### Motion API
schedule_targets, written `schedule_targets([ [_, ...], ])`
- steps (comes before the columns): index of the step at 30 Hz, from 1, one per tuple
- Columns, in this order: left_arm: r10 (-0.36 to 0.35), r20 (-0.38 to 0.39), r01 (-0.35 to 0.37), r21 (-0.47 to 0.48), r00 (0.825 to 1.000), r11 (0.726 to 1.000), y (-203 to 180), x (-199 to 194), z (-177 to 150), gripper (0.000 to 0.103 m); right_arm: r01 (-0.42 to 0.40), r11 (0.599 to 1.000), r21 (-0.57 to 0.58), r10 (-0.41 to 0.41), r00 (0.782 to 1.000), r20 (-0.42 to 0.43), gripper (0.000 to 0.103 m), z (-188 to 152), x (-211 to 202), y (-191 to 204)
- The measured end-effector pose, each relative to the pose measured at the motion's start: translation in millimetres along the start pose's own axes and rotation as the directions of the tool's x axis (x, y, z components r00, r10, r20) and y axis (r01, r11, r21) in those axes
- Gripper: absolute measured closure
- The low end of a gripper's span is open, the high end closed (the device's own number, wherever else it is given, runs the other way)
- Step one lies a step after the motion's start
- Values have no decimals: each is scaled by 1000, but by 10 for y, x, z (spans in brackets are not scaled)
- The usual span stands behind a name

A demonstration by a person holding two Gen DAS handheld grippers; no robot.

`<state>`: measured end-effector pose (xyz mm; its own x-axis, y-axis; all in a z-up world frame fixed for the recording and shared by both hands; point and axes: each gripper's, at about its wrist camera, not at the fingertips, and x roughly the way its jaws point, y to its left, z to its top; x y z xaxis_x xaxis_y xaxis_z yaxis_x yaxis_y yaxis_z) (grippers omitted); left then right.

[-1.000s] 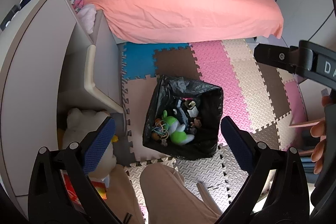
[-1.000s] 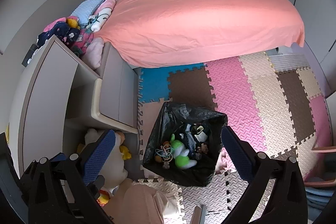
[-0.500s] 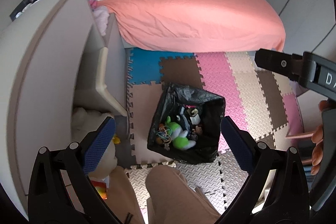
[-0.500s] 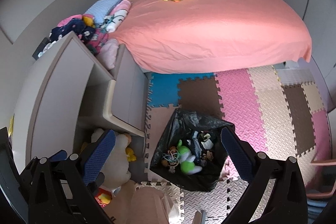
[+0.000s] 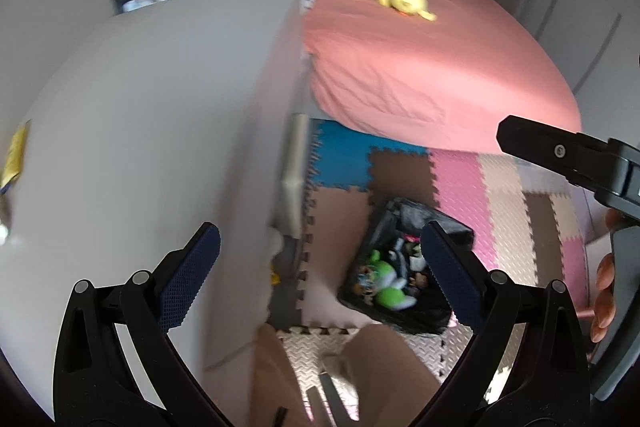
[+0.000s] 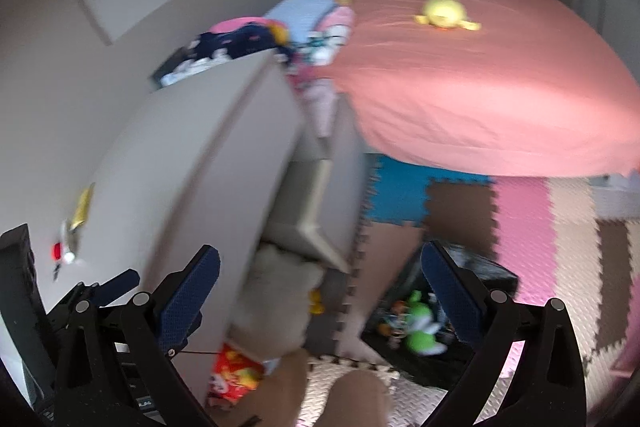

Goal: Collect trash
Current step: 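Move both tools back over the desk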

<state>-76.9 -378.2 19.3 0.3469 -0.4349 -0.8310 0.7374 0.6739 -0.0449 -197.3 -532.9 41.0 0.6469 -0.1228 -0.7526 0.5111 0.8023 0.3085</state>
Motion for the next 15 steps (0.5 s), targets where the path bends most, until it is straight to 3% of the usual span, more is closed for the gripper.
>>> schedule_targets([
  [7,95,32,-90,-129,995,988,860,-261,-137,6,-87,984,-155,83,996,-32,3,20,235,911],
  [15,182,32,-166,-279,983,946,1735,-527,-391,6,-164,944,-286,142,985,-97,3,-51,491,1844],
])
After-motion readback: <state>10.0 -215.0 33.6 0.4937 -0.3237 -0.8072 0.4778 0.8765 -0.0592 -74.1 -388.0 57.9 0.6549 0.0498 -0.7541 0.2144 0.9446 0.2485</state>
